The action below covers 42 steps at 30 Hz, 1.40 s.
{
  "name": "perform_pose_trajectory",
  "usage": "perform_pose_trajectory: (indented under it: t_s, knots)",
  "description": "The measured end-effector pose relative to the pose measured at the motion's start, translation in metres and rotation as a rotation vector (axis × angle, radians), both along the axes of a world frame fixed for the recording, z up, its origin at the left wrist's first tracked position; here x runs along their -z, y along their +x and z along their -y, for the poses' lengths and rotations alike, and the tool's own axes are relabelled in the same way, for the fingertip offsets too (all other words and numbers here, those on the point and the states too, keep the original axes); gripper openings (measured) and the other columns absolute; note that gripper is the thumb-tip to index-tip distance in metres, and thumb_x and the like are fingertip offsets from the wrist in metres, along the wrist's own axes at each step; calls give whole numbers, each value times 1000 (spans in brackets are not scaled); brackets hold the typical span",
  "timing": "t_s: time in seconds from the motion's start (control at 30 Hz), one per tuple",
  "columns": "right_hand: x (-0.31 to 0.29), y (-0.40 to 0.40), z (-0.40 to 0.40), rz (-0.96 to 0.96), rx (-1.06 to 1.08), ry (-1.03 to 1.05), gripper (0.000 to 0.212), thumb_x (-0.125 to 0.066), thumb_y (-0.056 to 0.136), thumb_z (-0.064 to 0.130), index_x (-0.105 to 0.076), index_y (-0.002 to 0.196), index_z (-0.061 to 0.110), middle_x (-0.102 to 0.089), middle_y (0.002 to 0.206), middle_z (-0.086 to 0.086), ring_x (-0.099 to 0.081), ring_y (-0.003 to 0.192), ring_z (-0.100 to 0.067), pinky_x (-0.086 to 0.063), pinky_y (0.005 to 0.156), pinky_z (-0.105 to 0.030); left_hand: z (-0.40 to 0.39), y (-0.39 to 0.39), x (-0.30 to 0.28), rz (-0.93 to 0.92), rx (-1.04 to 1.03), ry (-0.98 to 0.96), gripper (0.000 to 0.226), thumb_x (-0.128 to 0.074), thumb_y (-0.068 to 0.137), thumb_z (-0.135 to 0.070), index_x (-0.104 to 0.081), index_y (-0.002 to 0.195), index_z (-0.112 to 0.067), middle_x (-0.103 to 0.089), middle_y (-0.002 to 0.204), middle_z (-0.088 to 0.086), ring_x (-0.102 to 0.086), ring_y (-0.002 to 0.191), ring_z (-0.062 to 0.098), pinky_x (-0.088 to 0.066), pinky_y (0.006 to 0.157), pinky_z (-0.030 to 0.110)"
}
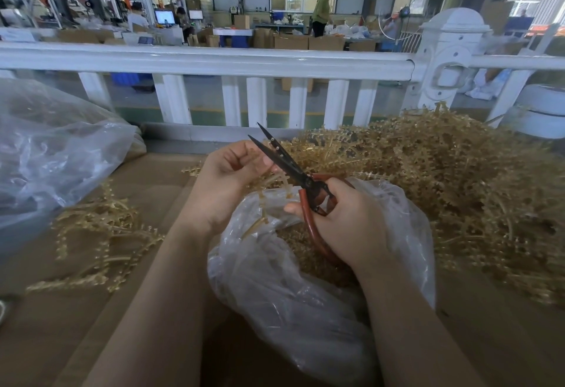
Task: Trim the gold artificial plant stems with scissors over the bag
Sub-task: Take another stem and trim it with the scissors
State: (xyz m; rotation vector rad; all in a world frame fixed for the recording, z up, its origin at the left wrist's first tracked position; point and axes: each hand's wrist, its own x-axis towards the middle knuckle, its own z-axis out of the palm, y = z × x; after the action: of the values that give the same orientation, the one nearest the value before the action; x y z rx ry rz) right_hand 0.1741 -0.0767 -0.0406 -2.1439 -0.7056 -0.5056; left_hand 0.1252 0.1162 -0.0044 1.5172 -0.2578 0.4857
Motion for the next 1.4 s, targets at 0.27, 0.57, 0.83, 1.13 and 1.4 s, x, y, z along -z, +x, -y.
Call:
perform_pose_trajectory:
  t_s: [0.27,0.57,0.83,1.13,1.4]
  knots:
    - [1,0,0,-16,-14,43,58,-62,70,79,-71,90,26,-64,75,17,-61,68,-1,-53,62,-24,4,3,2,-20,-16,13,16,-65,88,-19,-70,98,-8,-74,93,3,-68,86,13,-51,81,22]
    - [1,1,0,9,19,18,53,-59,70,81,-63,83,30,-52,66,22,-55,64,5,-44,59,-9,10,7,3,11,-39,61,30,-63,89,-10,-58,106,15,-70,94,19,-67,87,18,-52,84,25]
    - [2,1,0,-4,-42,47,39,-71,72,72,-56,75,36,-47,54,19,-56,60,1,-40,53,-11,9,5,2,-21,-38,15,19,-63,90,-2,-59,103,12,-71,85,4,-67,78,11,-51,77,19]
    - [3,1,-1,-8,-63,55,40,-70,70,74,-46,69,42,-46,56,21,-54,59,5,-38,52,-10,16,5,1,11,-137,32,17,-50,100,-5,-58,105,10,-64,76,5,-61,67,8,-50,74,18]
    - [4,2,-2,4,-84,84,37,-72,72,70,-51,73,39,-47,55,22,-56,61,8,-39,53,-8,18,2,-2,17,-147,33,13,-53,99,-8,-62,100,0,-68,73,-3,-64,72,9,-50,76,18]
